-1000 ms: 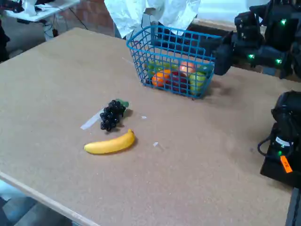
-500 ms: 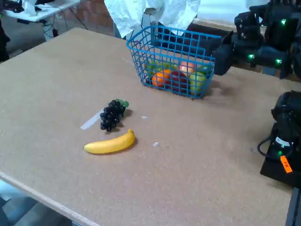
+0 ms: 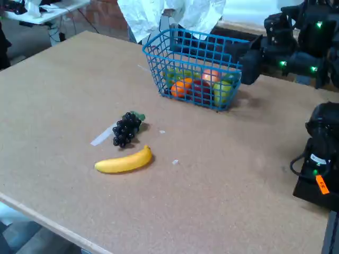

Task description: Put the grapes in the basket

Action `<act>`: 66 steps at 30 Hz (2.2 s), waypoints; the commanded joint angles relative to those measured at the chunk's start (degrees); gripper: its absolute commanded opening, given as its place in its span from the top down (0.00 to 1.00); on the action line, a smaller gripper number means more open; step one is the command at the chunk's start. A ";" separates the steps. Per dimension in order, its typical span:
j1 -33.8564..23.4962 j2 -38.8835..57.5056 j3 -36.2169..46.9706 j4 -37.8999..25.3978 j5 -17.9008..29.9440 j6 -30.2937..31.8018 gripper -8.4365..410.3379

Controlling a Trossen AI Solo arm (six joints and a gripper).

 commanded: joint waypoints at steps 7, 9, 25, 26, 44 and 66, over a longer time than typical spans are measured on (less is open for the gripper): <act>0.00 -0.02 0.04 0.28 -0.04 -0.09 0.98; 0.00 -0.02 0.04 0.28 -0.04 -0.09 0.98; 0.00 -0.02 0.04 0.28 -0.04 -0.09 0.98; 0.00 -0.02 0.04 0.28 -0.04 -0.09 0.98; 0.00 -0.02 0.04 0.31 -0.04 -0.09 0.98; 0.00 6.75 0.07 12.98 0.11 -3.78 0.98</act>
